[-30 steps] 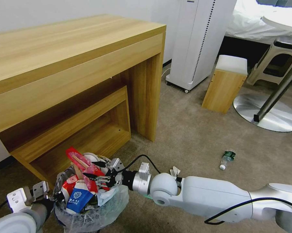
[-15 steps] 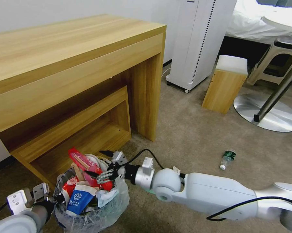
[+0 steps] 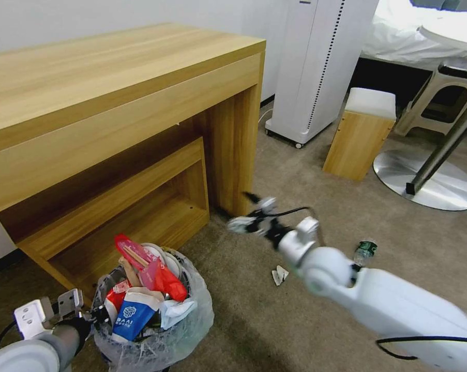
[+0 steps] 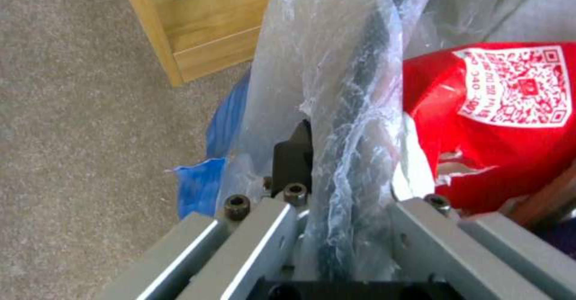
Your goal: Pick up the trash bin and place the garbage on the floor into it.
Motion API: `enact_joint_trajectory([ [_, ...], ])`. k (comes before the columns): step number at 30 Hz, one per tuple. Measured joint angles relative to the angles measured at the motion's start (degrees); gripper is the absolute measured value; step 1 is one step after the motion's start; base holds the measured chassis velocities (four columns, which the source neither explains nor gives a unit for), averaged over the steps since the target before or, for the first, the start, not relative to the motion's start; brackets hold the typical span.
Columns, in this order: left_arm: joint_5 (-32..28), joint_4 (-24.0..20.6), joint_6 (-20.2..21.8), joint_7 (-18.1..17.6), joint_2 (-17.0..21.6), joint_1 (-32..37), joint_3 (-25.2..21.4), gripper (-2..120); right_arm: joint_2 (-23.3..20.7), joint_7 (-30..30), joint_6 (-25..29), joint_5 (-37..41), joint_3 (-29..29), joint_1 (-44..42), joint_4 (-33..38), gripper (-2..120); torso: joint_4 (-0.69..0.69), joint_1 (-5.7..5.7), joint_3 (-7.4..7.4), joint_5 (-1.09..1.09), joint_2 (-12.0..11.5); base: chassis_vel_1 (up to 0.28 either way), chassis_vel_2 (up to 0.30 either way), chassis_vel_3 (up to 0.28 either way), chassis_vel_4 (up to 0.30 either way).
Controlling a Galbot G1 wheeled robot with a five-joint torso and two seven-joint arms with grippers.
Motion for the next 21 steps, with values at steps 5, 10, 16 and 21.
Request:
enact_joint_trajectory([
  [5, 0.03, 0.07, 0.05, 0.14, 0.16, 0.04, 0.25, 0, -2.05, 1.80, -3.00, 1.69, 5.74, -4.53, -2.12, 100, 0.00, 0.00, 0.00, 0.00, 0.00, 0.000, 0.000, 0.000, 0.000],
  [10, 0.22, 0.46, 0.08, 0.72, 0.25, -0.19, 0.51, 0, -0.97, 5.76, -7.33, 3.92, 7.91, -5.50, -6.16, 100, 0.02, 0.00, 0.00, -0.01, 0.00, 0.000, 0.000, 0.000, 0.000],
  [16, 0.52, 0.99, -0.12, 1.40, 0.15, -0.56, 0.68, 0, 0.55, 5.73, -6.88, 4.14, 9.13, -6.02, -11.88, 100, 0.02, 0.00, 0.00, -0.02, 0.00, 0.000, 0.000, 0.000, 0.000],
  [21, 0.64, 1.01, -0.13, 1.68, 0.16, -0.68, 0.69, 0, 2.81, 7.29, -7.59, 3.55, 13.38, -10.45, -14.12, 100, 0.02, 0.00, 0.00, -0.04, 0.00, 0.000, 0.000, 0.000, 0.000],
])
